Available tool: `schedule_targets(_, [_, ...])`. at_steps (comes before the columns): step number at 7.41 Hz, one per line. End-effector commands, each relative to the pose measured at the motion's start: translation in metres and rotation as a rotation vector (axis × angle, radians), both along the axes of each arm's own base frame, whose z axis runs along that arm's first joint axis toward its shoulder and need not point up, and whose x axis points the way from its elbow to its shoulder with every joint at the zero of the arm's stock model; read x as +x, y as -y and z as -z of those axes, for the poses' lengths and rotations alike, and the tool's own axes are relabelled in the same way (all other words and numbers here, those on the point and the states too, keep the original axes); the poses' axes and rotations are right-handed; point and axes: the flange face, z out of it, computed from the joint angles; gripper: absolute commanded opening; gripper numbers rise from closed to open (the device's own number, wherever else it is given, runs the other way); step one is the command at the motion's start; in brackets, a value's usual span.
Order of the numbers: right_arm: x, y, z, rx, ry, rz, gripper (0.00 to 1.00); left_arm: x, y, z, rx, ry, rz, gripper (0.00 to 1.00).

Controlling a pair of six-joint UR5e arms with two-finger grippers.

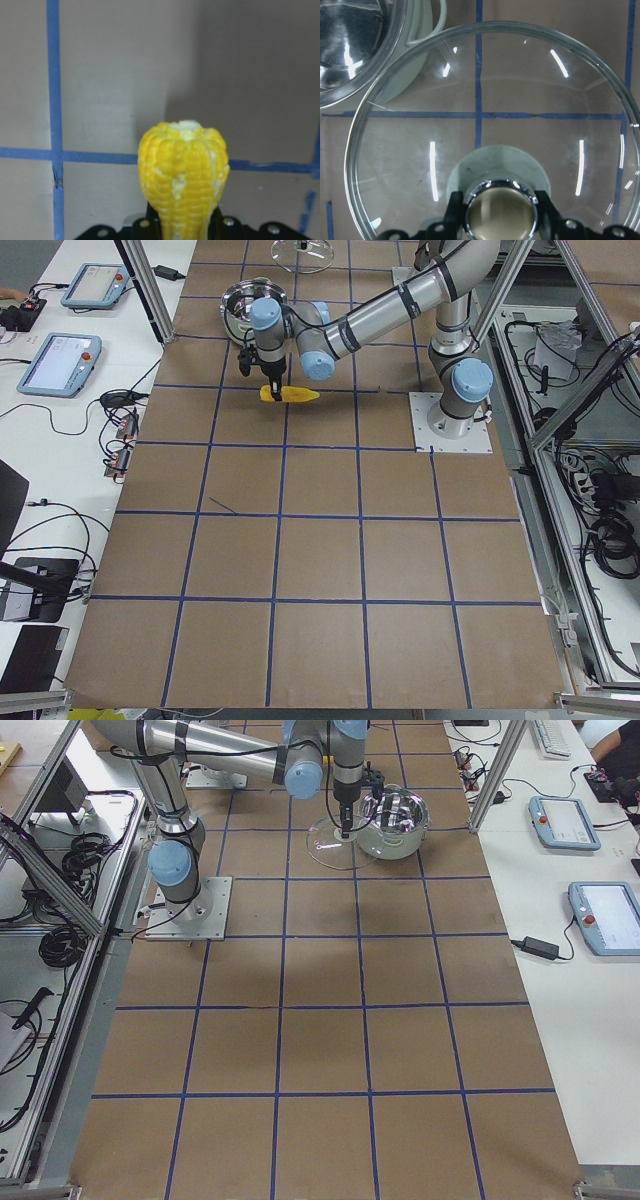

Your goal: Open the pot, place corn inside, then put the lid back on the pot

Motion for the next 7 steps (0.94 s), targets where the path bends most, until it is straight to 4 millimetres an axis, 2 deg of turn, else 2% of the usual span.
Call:
schedule_targets(1, [-0.002,0.0,-0.003,-0.011,-0.005,0.0,0.16,-0.076,0.05,-0.064,-0.051,-0.052,-0.014,0.15])
schedule_targets(2, [-0.003,0.0,-0.006,-0.016,-0.01,-0.001,0.16,-0.13,0.066,-0.074,-0.083,-0.055,0.008,0.15])
schedule_targets(3, [-0.005,0.003,-0.013,-0.026,-0.016,-0.001,0.16,-0.177,0.074,-0.095,-0.133,-0.067,0.008,0.15])
schedule_targets(4, [-0.01,0.002,-0.015,-0.026,-0.019,0.007,0.16,-0.221,0.085,-0.102,-0.162,-0.076,0.015,0.15])
schedule_targets(5, [-0.028,0.004,-0.017,-0.026,-0.019,0.031,0.16,-0.255,0.097,-0.099,-0.175,-0.085,0.0,0.15])
schedule_targets(6, [-0.054,0.004,-0.023,-0.031,-0.019,0.069,0.16,-0.284,0.103,-0.09,-0.178,-0.085,0.013,0.15])
schedule_targets(7, [-0.068,0.002,-0.024,-0.024,-0.022,0.088,0.16,-0.317,0.106,-0.072,-0.174,-0.076,0.035,0.15])
